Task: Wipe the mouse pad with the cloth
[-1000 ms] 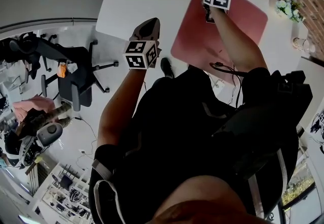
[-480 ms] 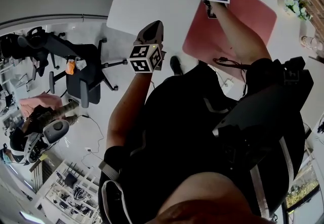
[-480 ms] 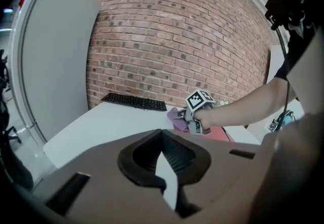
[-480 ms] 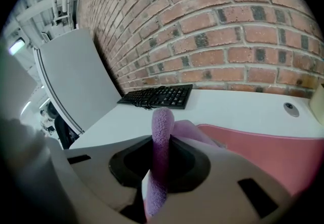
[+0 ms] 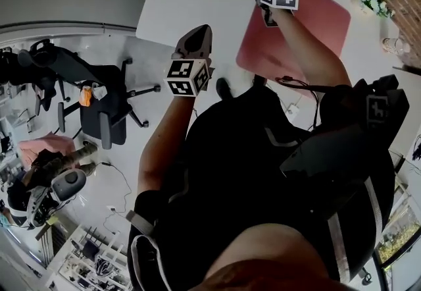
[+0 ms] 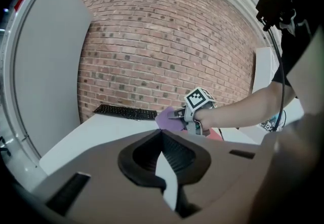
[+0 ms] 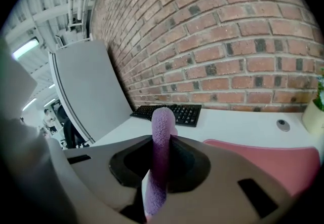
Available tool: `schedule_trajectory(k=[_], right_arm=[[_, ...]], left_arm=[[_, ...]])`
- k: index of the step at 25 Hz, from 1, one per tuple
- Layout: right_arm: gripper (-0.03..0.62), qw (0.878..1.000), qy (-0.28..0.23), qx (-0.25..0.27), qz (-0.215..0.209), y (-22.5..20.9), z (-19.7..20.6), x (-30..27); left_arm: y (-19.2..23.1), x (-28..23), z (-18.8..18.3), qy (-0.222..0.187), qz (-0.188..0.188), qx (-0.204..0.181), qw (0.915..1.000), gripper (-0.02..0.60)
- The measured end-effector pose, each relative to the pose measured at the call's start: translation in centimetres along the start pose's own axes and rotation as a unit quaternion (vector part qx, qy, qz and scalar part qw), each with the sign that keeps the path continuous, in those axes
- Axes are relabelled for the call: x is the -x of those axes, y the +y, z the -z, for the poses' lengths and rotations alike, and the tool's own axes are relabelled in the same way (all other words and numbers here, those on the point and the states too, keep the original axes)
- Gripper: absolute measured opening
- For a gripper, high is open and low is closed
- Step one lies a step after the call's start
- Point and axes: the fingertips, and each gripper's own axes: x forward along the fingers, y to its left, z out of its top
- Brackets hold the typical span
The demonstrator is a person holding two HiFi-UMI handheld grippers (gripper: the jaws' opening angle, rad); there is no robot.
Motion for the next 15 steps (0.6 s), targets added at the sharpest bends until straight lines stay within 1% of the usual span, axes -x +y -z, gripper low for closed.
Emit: schedule_trajectory(k=[4,8,9,12,13,15], right_arm=[[0.060,0.999,-0.040,0.001,0.011,0.9,-1.5,3.9],[0.060,0.997,-0.074,-0.001,0.029,1.0,-2.0,8.3],[0.060,0.996,-0.080,-0.001,0.034,1.0,-2.1,9.5],[0.060,0.994,-0.095,-0.004,0.047,1.5,-1.4,13.2],[0.060,0.993,-0.106,-0.003,0.051,1.9,-1.4,14.5],[0.060,0.989,-0.134,0.000,0.061,2.7,-1.8,17.0]], left_arm=[[-0.4,0.6,-0.6,-0.015,0.023,-0.010,0.9996,0.002],[-1.7,0.6,-1.3,-0.025,0.060,-0.031,0.9974,0.002],[-2.0,0.7,-1.7,-0.029,0.066,-0.042,0.9965,0.002],[-2.9,1.8,-3.2,-0.055,0.075,-0.093,0.9913,0.002],[-3.1,2.1,-3.8,-0.064,0.080,-0.104,0.9893,0.002],[-3.2,2.6,-5.0,-0.078,0.092,-0.113,0.9863,0.002]])
